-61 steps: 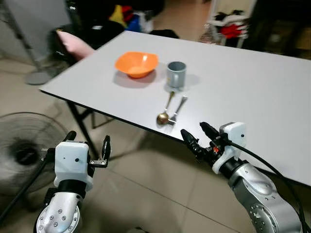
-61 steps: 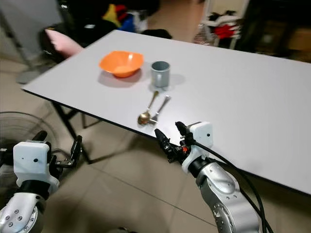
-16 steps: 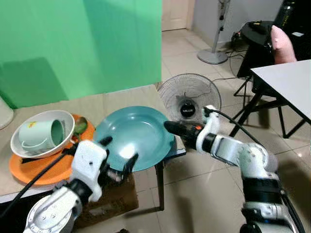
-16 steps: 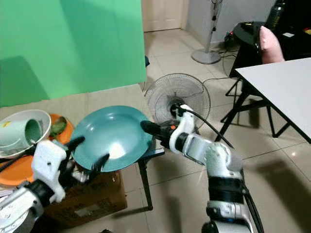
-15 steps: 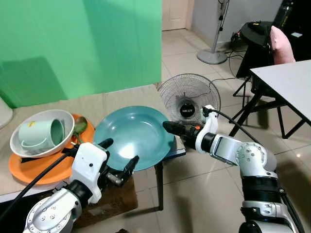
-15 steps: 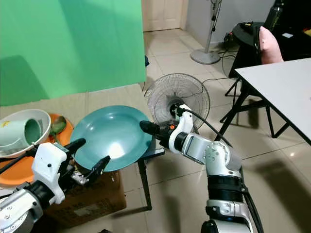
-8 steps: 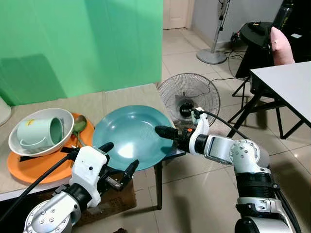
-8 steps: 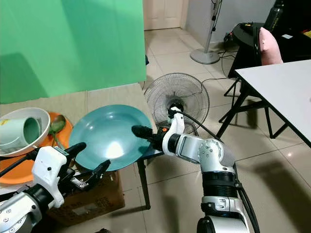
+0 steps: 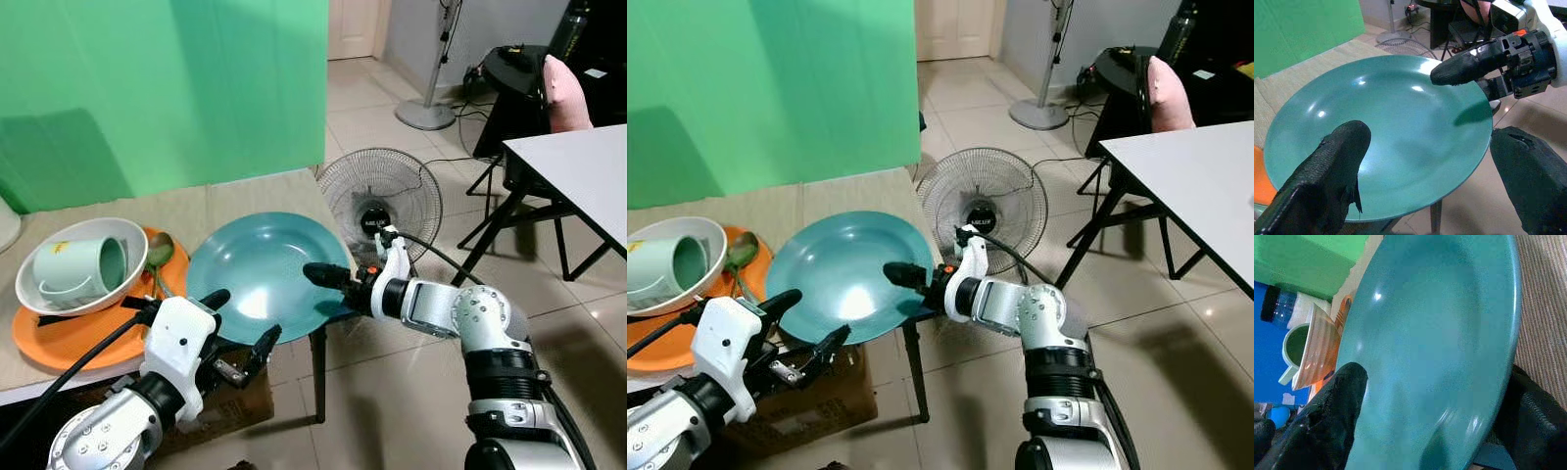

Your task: Setting the table

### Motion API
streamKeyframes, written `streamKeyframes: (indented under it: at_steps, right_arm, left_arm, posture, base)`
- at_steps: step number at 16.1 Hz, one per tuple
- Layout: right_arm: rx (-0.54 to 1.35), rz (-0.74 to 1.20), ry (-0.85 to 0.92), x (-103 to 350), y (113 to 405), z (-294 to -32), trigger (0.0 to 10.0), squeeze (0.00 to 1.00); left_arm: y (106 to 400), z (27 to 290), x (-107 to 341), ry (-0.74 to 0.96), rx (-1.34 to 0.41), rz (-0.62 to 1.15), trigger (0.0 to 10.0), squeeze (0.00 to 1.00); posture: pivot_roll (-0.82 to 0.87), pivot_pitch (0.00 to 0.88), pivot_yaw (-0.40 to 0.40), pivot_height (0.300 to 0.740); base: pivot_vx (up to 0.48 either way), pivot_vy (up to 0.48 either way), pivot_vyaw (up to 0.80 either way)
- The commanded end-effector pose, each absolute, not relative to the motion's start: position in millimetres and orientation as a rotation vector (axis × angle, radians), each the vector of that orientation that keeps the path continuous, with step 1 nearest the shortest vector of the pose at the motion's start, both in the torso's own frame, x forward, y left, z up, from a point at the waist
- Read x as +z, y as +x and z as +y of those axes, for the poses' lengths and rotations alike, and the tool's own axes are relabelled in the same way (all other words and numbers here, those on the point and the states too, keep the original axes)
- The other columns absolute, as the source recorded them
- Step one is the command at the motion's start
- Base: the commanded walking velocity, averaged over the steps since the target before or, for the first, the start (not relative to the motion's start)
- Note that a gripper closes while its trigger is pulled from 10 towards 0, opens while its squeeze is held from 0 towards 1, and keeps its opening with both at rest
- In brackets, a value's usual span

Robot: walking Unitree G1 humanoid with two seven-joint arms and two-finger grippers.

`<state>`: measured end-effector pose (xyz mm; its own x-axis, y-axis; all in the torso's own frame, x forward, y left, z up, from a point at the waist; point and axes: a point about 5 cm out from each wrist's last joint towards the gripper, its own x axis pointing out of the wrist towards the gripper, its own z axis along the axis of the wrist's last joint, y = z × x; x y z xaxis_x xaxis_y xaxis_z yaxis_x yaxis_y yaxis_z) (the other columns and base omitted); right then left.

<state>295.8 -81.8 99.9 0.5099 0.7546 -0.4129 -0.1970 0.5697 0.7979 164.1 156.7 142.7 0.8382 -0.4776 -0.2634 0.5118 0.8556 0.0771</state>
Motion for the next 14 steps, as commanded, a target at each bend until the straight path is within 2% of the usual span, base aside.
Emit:
streamKeyframes:
  at_steps: [1,4,6,9,10,14]
  right_arm:
    - [0.651,0.850,0.752,102.9,298.7,-78.1,3.8,0.00]
    - [0.656,0.864,0.750,101.7,298.7,-72.4,2.7,0.00]
    - [0.652,0.880,0.741,99.8,299.1,-69.8,1.3,0.00]
    - [0.646,0.888,0.740,99.0,299.9,-68.7,0.6,0.00]
    - [0.640,0.896,0.738,98.1,300.1,-68.7,0.0,0.00]
    - [0.627,0.911,0.733,95.3,299.6,-69.6,0.0,0.00]
  left_arm:
    - [162.3,156.4,144.6,0.155,-0.530,0.240,10.0,0.00]
    - [161.6,156.1,144.5,0.155,-0.527,0.242,10.0,0.00]
    - [161.0,155.8,144.5,0.155,-0.525,0.245,10.0,0.00]
    - [160.8,155.7,144.2,0.155,-0.524,0.247,10.0,0.00]
    - [160.8,155.8,143.9,0.155,-0.523,0.249,10.0,0.00]
    - [161.6,155.6,143.6,0.152,-0.523,0.248,10.0,0.00]
  posture:
    - [0.01,0.000,0.013,0.740]
    - [0.01,0.000,0.007,0.740]
    - [0.01,0.000,0.005,0.740]
    - [0.01,0.000,0.002,0.740]
    - [0.01,0.000,0.001,0.740]
    - [0.01,0.000,0.001,0.740]
  base:
    - [0.000,0.000,0.00]
    - [0.000,0.000,0.00]
    - [0.000,0.000,0.00]
    - [0.000,0.000,0.00]
    - [0.000,0.000,0.00]
    - [0.000,0.000,0.00]
